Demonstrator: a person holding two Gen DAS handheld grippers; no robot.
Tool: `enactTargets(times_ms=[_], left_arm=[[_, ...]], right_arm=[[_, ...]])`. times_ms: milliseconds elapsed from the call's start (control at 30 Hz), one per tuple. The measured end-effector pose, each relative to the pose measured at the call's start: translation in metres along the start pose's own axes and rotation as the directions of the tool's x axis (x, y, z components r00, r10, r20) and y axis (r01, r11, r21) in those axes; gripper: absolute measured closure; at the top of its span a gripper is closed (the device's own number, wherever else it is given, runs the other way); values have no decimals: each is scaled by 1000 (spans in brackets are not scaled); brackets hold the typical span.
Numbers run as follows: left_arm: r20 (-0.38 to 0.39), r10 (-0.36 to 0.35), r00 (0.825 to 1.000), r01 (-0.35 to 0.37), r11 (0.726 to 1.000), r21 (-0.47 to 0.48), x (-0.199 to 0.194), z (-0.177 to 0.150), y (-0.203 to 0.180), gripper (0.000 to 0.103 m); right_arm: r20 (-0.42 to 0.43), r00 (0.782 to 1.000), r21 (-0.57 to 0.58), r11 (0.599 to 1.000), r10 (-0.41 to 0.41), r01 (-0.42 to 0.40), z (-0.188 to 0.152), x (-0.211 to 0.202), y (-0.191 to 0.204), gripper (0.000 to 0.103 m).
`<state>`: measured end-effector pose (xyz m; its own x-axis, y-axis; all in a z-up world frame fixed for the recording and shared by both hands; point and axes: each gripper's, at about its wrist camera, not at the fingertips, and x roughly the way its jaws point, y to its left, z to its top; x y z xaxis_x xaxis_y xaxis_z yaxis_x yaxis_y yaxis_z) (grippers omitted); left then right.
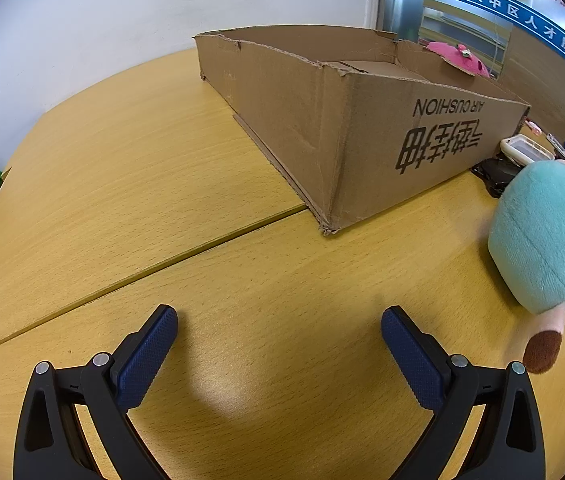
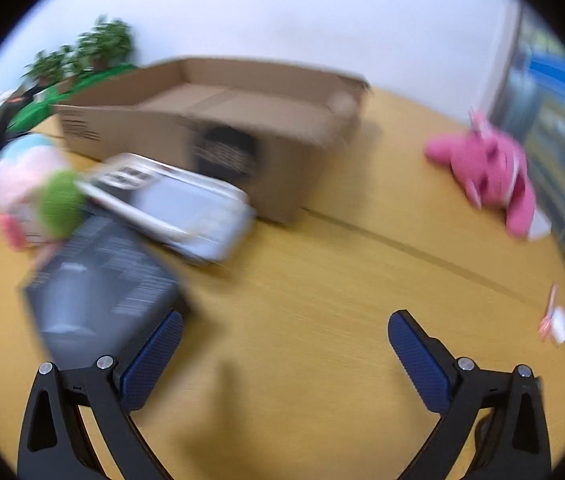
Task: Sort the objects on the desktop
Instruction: 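Lower both grippers around the pig plush from opposite sides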
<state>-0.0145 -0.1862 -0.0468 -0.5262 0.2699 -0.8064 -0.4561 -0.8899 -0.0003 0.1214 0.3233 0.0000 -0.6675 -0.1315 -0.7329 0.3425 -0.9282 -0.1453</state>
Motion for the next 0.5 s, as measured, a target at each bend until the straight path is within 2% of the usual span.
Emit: enactTargets(times_ms=[133,167,267,400,467,500], left_arm=[[0,22,1000,-22,999,-38,-8,1,-1,0],[-1,54,999,-54,995,-81,-9,-1,-4,0],[-24,143,989,-145,969,-200,-19,-18,-9,0],[-48,174,984,-180,949,-260,-28,-26,-27,2],[-22,252,968,-247,925,-289,-46,-27,-44,2],[9,304,953,-289,916,-279,-59,-25,-56,2]], right_arm=[[68,998,-65,998,14,-9,15,-35,37,0],[89,996,-68,998,20,-13,19,-43,47,0],[87,995,-57,997,49,-44,32,-42,62,0],[91,988,-30,993,121,-118,39,-44,90,0],[80,987,-37,989,143,-140,43,-40,107,0],[76,987,-45,989,144,-141,44,-37,111,0]])
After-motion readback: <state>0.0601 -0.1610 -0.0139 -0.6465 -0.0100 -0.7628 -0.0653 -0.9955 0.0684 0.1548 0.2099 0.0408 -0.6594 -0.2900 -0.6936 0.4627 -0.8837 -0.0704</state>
